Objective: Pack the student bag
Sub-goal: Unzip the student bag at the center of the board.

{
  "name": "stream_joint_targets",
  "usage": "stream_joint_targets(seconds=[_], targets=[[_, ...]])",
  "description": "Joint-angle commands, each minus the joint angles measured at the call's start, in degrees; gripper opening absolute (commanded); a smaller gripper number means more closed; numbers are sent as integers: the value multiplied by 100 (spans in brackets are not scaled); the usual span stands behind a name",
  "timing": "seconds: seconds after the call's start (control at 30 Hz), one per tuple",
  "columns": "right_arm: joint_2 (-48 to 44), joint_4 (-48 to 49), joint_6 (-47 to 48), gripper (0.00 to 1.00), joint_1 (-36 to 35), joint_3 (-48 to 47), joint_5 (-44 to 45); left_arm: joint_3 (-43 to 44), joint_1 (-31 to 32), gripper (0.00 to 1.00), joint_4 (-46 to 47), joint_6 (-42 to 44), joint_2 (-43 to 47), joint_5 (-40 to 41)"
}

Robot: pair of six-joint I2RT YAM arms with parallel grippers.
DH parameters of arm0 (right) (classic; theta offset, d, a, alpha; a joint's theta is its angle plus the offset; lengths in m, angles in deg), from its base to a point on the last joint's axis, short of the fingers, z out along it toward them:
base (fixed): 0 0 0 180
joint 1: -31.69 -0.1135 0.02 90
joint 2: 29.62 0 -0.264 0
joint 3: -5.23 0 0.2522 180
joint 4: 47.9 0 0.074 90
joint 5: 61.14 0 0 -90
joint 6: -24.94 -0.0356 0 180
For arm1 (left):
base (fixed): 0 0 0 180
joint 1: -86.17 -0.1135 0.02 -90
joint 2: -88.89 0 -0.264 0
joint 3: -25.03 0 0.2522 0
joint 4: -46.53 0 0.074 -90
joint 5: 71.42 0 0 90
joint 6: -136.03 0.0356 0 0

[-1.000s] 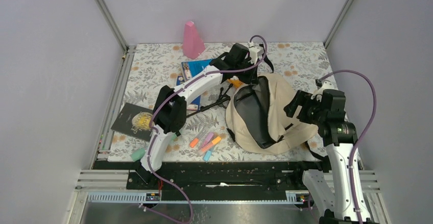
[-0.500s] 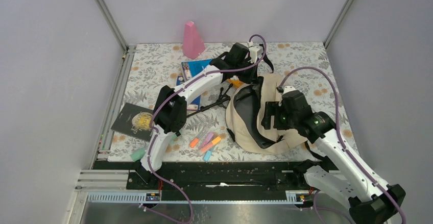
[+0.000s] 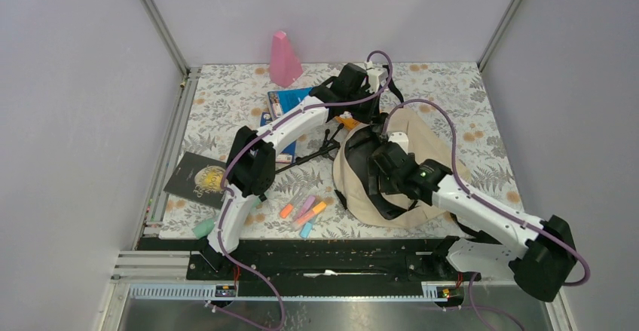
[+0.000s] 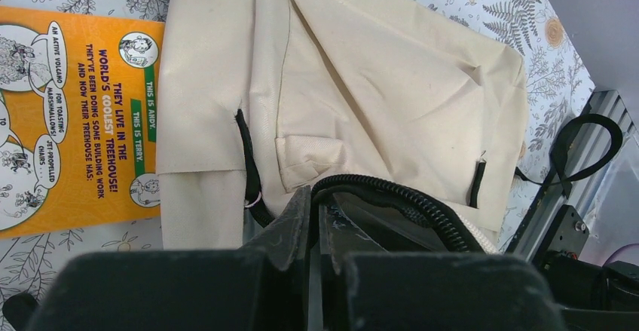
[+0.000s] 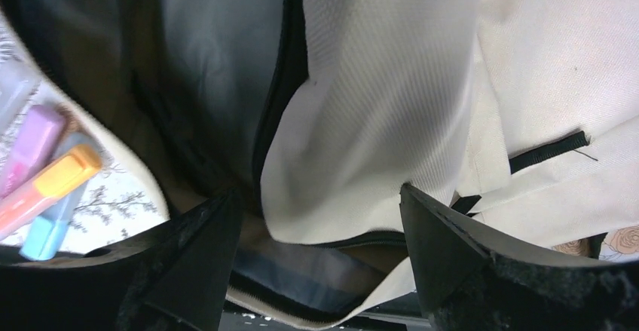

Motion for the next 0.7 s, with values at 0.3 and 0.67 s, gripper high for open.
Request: stream_joint_targets(seconds=[0.3,0.67], targets=[[150,-865,473,34,350,-702,1363,196,-130,0,322,90,141,451],[288,-46,1403,0,4466,-222,-2623,363,-202,0,314,391,-280,1067]])
